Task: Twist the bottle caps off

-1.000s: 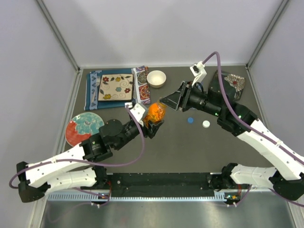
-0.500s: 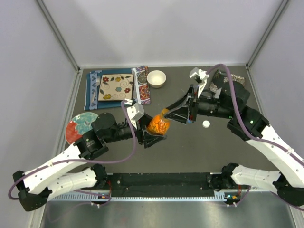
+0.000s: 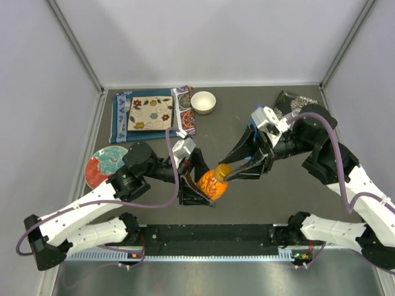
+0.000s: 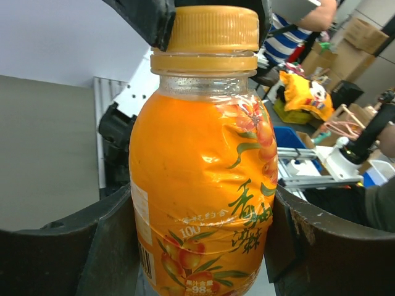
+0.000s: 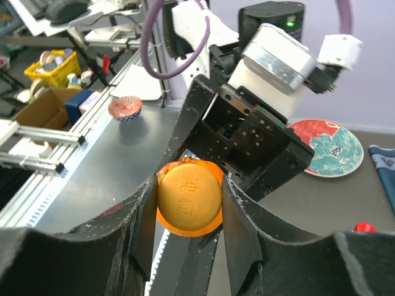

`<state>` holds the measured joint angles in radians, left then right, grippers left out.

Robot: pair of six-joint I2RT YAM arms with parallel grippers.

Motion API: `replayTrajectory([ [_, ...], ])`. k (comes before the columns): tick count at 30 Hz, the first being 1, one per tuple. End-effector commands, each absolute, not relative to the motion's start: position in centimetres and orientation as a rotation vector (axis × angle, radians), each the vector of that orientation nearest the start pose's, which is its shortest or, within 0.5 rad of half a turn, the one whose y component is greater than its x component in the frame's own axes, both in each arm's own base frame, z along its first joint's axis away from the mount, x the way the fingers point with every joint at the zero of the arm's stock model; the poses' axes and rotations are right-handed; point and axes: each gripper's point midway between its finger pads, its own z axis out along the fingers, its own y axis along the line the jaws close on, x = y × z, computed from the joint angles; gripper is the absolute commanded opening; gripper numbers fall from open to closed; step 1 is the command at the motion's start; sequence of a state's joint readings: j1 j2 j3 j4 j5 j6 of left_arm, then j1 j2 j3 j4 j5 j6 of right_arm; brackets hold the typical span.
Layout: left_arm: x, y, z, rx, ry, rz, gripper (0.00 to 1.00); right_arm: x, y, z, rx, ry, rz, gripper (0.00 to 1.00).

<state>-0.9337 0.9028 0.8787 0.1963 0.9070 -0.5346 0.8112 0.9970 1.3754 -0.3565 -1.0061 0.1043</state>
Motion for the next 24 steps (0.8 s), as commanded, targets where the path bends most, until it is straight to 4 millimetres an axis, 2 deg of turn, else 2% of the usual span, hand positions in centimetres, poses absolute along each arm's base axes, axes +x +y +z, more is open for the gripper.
replayTrajectory([
  [1,2.4,-29.8,41.2,1.202,1.074,-1.842,0.36,2.8,26.9,43.3,-1.551,0.994,1.529,0.0],
  [7,2.2,-29.8,40.8,1.224,1.072,-1.853,0.36,2.7,26.6,41.8,-1.599,0.992,1.545,0.0],
  [10,2.6,-30.0,40.6,1.222,1.084,-1.813,0.36,3.4,26.8,41.5,-1.575,1.03,1.52,0.0],
  [11,2.9,-30.1,39.8,1.217,1.145,-1.801,0.36,4.3,27.1,41.5,-1.536,1.07,1.473,0.0],
  [13,4.0,-30.3,39.8,1.192,1.145,-1.709,0.36,5.3,27.2,41.8,-1.478,1.124,1.42,0.08],
  [14,4.6,-30.5,39.4,1.176,1.178,-1.673,0.36,6.6,27.4,41.9,-1.418,1.175,1.355,0.14],
  [15,4.9,-30.3,38.9,1.168,1.224,-1.645,0.36,7.0,27.3,42.3,-1.381,1.195,1.328,0.21],
  [17,6.5,-30.5,38.4,1.126,1.249,-1.537,0.37,8.7,27.2,42.8,-1.292,1.246,1.239,0.26],
  [19,7.2,-30.3,37.7,1.118,1.256,-1.468,0.37,10.0,26.9,43.5,-1.21,1.286,1.174,0.36],
  [24,8.3,-30.3,37.5,1.1,1.253,-1.39,0.38,11.3,26.5,44.7,-1.13,1.311,1.114,0.55],
])
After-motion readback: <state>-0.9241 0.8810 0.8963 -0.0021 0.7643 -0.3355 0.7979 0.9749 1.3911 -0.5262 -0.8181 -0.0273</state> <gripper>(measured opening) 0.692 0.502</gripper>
